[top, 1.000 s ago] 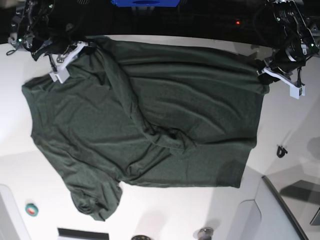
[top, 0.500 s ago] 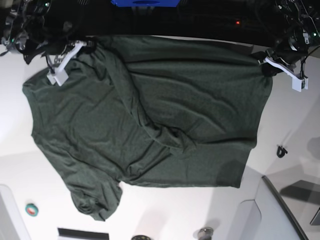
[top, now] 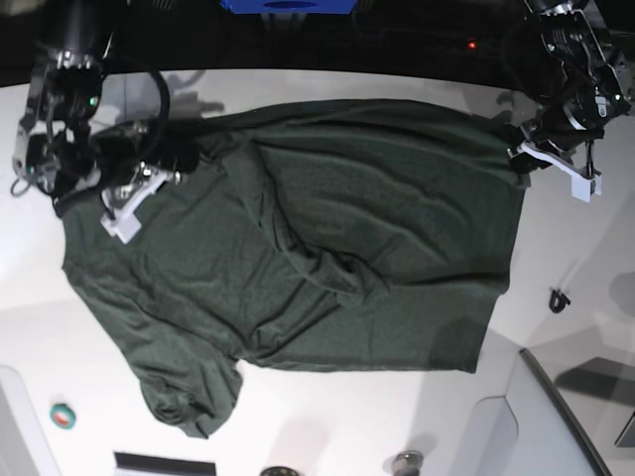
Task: Layout the t-shirt on the table in an organized manner, then fold the t-shirt properly
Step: 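Drag the grasped shirt corner outward with the right gripper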
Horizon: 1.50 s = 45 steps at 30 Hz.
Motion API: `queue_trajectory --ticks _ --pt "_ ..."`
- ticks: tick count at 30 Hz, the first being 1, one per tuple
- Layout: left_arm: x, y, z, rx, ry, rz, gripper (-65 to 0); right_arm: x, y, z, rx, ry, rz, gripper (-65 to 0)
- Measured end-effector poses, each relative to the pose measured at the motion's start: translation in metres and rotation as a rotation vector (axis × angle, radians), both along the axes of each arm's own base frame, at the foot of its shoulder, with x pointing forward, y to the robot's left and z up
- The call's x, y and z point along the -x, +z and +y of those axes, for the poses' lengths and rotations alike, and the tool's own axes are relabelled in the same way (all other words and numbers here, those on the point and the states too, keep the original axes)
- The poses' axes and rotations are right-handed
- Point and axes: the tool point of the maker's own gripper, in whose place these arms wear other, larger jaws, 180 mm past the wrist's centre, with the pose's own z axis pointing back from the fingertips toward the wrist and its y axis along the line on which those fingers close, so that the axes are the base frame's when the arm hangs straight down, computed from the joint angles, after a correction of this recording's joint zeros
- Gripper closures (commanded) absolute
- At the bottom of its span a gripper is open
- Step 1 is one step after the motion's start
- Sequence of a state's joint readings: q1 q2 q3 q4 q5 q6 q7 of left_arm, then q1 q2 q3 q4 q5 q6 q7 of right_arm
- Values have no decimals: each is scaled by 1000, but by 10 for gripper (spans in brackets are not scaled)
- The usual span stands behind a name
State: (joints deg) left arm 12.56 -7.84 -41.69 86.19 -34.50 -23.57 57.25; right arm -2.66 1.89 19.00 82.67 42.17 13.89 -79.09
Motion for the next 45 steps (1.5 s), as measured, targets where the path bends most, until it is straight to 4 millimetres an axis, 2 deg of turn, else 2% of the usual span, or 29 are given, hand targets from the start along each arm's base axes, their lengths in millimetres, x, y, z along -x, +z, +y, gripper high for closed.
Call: queue_trajectory --ticks 6,9,14,19,24,29,39,45 --pt "-25 -1 -3 45 17 -34 0 -26 -5 -17 11 -38 -12 -6" --pt "-33 0 -3 55 23 -44 0 -29 -12 -26 17 -52 12 -6" --pt "-46 -7 -7 102 40 -42 0 -38 -20 -26 0 -83 25 -6" --pt "-47 -17 -9 135 60 -16 0 -47 -21 -32 10 -108 4 -6" --pt "-54 -13 -9 138 62 -34 0 -47 -21 -31 7 -110 2 -6" --pt "-53 -13 -8 139 65 -34 0 -54 -21 -33 13 -133 -27 -6" --pt "-48 -12 -6 122 61 -32 0 -53 -21 -33 13 -132 -26 -6" --pt "-53 -9 -6 125 63 -43 0 -57 -18 -34 15 -132 -35 -6"
